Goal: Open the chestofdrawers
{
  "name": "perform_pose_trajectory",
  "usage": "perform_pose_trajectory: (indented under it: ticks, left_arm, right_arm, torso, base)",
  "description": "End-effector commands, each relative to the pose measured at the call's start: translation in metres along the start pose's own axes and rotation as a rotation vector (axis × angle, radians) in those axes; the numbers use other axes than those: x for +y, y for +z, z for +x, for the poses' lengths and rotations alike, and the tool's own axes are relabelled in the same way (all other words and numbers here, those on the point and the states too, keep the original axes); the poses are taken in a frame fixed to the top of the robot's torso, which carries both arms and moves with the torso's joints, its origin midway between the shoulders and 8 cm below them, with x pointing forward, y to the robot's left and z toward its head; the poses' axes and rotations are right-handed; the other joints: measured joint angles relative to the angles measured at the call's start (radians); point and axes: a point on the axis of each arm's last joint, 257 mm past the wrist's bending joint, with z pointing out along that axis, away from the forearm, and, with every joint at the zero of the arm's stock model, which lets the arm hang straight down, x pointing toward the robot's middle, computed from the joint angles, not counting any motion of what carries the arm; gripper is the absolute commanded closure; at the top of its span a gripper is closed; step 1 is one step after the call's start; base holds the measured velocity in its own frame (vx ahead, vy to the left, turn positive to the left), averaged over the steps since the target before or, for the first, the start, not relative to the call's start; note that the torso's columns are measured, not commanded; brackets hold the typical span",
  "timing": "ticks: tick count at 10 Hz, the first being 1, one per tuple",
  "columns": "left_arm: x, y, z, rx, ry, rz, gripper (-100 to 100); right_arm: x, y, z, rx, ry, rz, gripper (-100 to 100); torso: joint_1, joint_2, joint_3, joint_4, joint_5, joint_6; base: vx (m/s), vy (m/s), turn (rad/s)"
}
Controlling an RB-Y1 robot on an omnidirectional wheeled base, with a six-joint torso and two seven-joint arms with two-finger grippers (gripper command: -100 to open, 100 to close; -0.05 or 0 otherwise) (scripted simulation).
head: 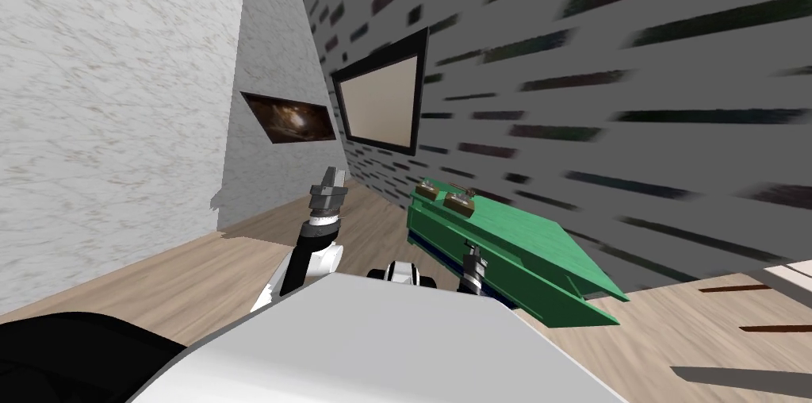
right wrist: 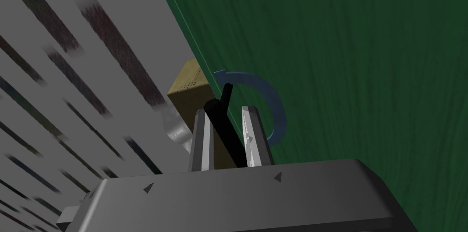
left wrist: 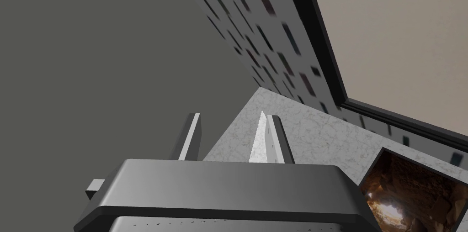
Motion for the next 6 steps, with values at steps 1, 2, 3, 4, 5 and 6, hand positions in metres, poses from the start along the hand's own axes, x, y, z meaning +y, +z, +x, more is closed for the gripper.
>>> perform_pose_trajectory:
  ticks: [1,2,3,4,5,6]
  left_arm:
    - [0.000,0.000,0.000,0.000,0.000,0.000,0]
    - [0.000,0.000,0.000,0.000,0.000,0.000,0]
    - [0.000,0.000,0.000,0.000,0.000,0.000,0]
    - [0.000,0.000,0.000,0.000,0.000,0.000,0]
    - [0.000,0.000,0.000,0.000,0.000,0.000,0]
    - [0.000,0.000,0.000,0.000,0.000,0.000,0]
  right_arm:
    - [0.003,-0.003,-0.003,-0.003,0.003,-0.009,100]
    - [0.003,-0.004,-0.004,-0.004,0.004,-0.012,100]
    - [0.005,-0.005,-0.005,-0.006,0.005,-0.017,100]
    - [0.006,-0.007,-0.007,-0.008,0.007,-0.022,100]
    - [-0.001,0.024,-0.006,-0.003,-0.005,-0.003,-100]
    - [-0.001,0.024,-0.006,-0.003,-0.005,-0.003,-100]
  torso:
    - [-0.002,0.000,-0.001,0.001,0.001,0.002]
    - [0.001,0.007,0.003,0.000,0.000,0.003]
    - [-0.001,0.008,0.005,0.000,-0.001,0.003]
    - [-0.002,0.004,0.003,0.000,-0.001,0.002]
    - [-0.002,0.001,0.001,-0.001,-0.001,0.001]
    - [-0.003,0.000,0.000,0.001,0.001,0.001]
  base:
    - [-0.125,0.065,-0.039]
    - [-0.174,0.078,-0.031]
    - [-0.147,0.084,-0.027]
    - [-0.153,0.113,-0.034]
    - [-0.156,0.097,-0.008]
    - [-0.103,0.042,0.000]
